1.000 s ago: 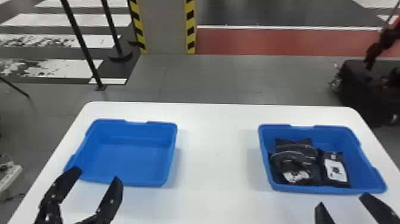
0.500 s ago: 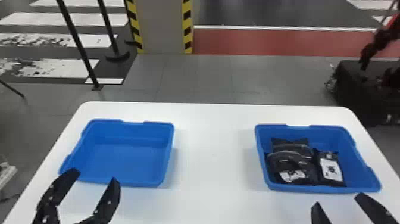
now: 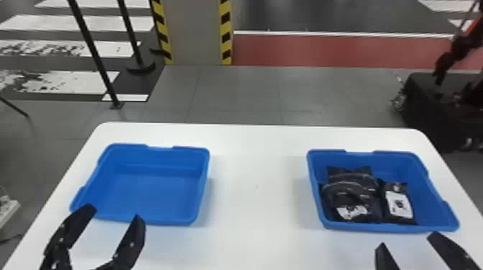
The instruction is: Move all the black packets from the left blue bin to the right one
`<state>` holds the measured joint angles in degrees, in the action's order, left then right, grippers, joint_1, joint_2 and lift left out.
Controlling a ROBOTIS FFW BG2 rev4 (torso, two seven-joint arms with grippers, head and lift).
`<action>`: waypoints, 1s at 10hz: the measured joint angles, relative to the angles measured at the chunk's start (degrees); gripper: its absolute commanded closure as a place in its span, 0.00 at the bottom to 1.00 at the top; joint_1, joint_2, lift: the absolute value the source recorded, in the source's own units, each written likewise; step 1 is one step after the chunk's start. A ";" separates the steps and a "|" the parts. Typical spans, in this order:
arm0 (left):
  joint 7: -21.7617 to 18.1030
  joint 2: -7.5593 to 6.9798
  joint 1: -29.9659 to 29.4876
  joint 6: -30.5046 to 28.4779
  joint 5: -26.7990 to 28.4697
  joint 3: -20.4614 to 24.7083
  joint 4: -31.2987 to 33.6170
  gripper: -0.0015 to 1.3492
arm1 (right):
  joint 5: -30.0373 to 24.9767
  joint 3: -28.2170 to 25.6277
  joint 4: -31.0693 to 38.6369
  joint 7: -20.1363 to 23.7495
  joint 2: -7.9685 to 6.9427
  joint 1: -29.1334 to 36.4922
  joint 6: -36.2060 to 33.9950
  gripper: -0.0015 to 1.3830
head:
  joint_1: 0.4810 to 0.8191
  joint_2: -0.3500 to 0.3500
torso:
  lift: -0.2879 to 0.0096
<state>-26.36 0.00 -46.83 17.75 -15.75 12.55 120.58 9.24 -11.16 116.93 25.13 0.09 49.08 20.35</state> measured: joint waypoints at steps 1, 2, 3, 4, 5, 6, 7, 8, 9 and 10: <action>0.00 0.00 0.00 -0.12 -0.09 -0.05 0.00 0.15 | 0.07 0.00 0.00 0.00 0.00 0.00 -0.08 0.13 | 0.63 0.54 | 0.60; 0.00 0.00 -0.01 -0.22 -0.19 -0.07 0.00 0.14 | 0.18 0.00 0.00 0.00 0.00 0.00 -0.21 0.13 | 0.63 0.53 | 0.60; 0.00 0.00 -0.02 -0.34 -0.27 -0.10 -0.06 0.14 | 0.26 0.00 0.00 0.00 0.00 0.00 -0.40 0.14 | 0.63 0.53 | 0.60; 0.00 0.00 -0.02 -0.47 -0.35 -0.16 -0.10 0.14 | 0.31 0.00 0.00 0.00 0.00 0.00 -0.56 0.14 | 0.63 0.53 | 0.60; 0.00 0.00 -0.02 -0.67 -0.46 -0.26 -0.13 0.14 | 0.29 0.00 0.00 0.00 0.00 0.00 -0.65 0.14 | 0.63 0.53 | 0.60; 0.00 0.00 -0.03 -0.83 -0.53 -0.32 -0.14 0.14 | 0.26 0.00 0.00 0.00 0.00 0.00 -0.68 0.13 | 0.63 0.53 | 0.60; 0.00 0.00 -0.10 -1.01 -0.67 -0.37 -0.20 0.14 | 0.26 0.00 0.00 0.00 0.00 0.00 -0.75 0.13 | 0.63 0.53 | 0.60; 0.00 0.00 -0.12 -1.10 -0.83 -0.41 -0.26 0.14 | 0.28 0.00 0.00 0.00 0.00 0.00 -0.80 0.13 | 0.63 0.53 | 0.60; 0.00 0.00 -0.12 -1.14 -0.95 -0.42 -0.29 0.14 | 0.32 0.00 0.00 0.00 0.00 0.00 -0.82 0.13 | 0.63 0.53 | 0.60; 0.00 0.00 -0.12 -1.23 -1.07 -0.43 -0.36 0.14 | 0.33 0.00 0.00 0.00 0.00 0.00 -0.98 0.13 | 0.63 0.53 | 0.60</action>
<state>-26.36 0.00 -46.95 16.52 -16.82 12.13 120.22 9.58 -11.16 116.93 25.13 0.09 49.07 19.37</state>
